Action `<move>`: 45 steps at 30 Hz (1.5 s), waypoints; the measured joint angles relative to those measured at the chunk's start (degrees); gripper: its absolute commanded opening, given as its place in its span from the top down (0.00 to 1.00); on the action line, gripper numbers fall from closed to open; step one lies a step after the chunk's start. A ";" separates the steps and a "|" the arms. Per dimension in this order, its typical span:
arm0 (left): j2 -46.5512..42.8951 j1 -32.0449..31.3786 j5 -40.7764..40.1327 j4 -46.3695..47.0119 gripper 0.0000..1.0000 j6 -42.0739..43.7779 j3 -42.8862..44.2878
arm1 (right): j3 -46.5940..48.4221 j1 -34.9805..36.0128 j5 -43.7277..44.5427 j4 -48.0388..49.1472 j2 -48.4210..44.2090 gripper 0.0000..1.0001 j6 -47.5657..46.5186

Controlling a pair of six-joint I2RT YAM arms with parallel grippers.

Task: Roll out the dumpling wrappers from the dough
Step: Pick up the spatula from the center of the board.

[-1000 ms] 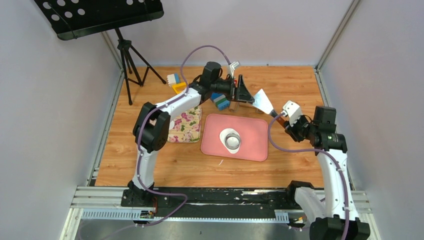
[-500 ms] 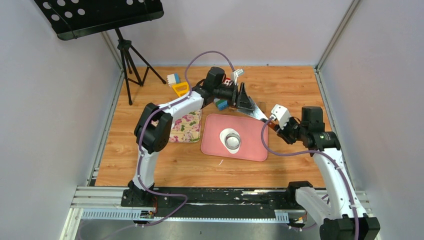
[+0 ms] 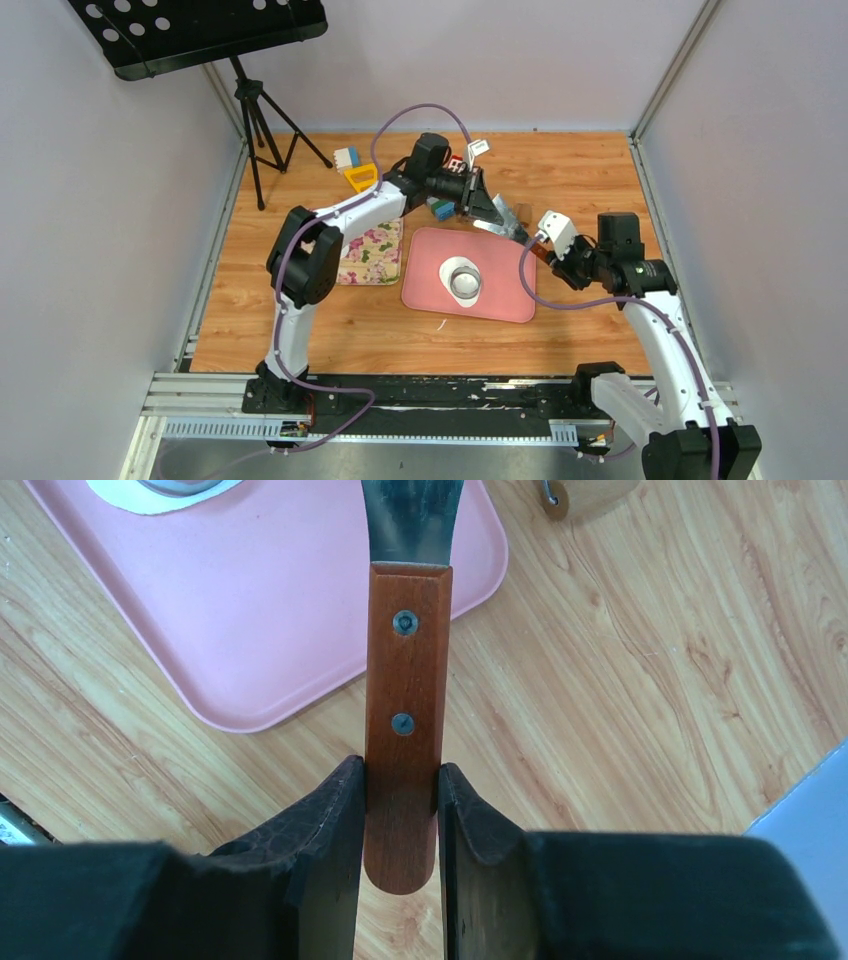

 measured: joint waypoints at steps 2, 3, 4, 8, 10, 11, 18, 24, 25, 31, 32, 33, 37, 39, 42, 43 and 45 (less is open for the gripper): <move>-0.59 -0.17 1.07 0.81 1.00 -0.83 0.07 | 0.00 0.02 0.20 -0.09 0.37 0.72 0.04; -0.81 -0.22 1.20 0.98 1.00 -0.94 0.04 | 0.00 0.02 0.20 -0.04 0.48 0.52 0.15; -1.07 -0.22 1.22 1.18 1.00 -1.03 -0.02 | 0.00 0.02 0.17 0.09 0.48 0.33 0.33; -1.60 -0.07 0.04 3.13 1.00 -0.33 -1.92 | 1.55 0.13 -1.62 1.07 0.48 0.00 3.93; -1.66 0.44 0.66 5.51 1.00 -1.64 -3.74 | 3.23 -0.33 -4.63 1.25 0.59 0.00 5.75; -1.95 0.79 1.14 8.02 1.00 -3.04 -5.27 | 4.20 -0.96 -7.13 1.20 0.72 0.00 6.78; -6.54 4.57 4.81 42.60 1.00 -27.15 -14.32 | 9.84 -15.30 -32.70 -0.04 7.67 0.00 14.25; -6.99 6.84 4.92 71.32 1.00 -43.87 -16.59 | 15.13 -25.46 -52.35 0.98 19.58 0.00 20.79; -6.99 7.30 4.61 73.44 1.00 -44.83 -17.20 | 15.30 -25.66 -55.98 0.94 20.94 0.00 21.59; -6.99 7.65 2.47 78.14 1.00 -45.81 -21.35 | 16.50 -25.66 -63.47 -1.68 25.51 0.05 21.46; -6.99 7.65 2.36 77.99 1.00 -45.46 -22.10 | 17.20 -25.66 -63.89 -3.08 26.08 0.07 20.57; -6.99 7.63 2.32 77.70 1.00 -45.03 -22.56 | 18.01 -25.66 -64.30 -4.46 26.62 0.08 19.58; -6.99 7.28 1.03 73.88 1.00 -41.44 -23.80 | 19.87 -24.50 -65.37 -7.56 27.78 0.13 17.09; -6.99 6.91 0.26 71.65 1.00 -39.34 -24.06 | 19.96 -22.97 -65.61 -8.50 28.35 0.15 16.22; -6.99 6.12 -0.59 69.33 1.00 -37.51 -24.15 | 19.96 -19.93 -65.83 -9.53 29.59 0.20 15.04; -6.99 5.88 -0.94 69.09 1.00 -37.07 -24.17 | 19.96 -19.39 -65.37 -9.79 29.90 0.22 14.71; -7.04 5.92 -1.42 68.89 1.00 -36.52 -24.17 | 19.91 -19.06 -65.44 -10.14 30.45 0.23 14.27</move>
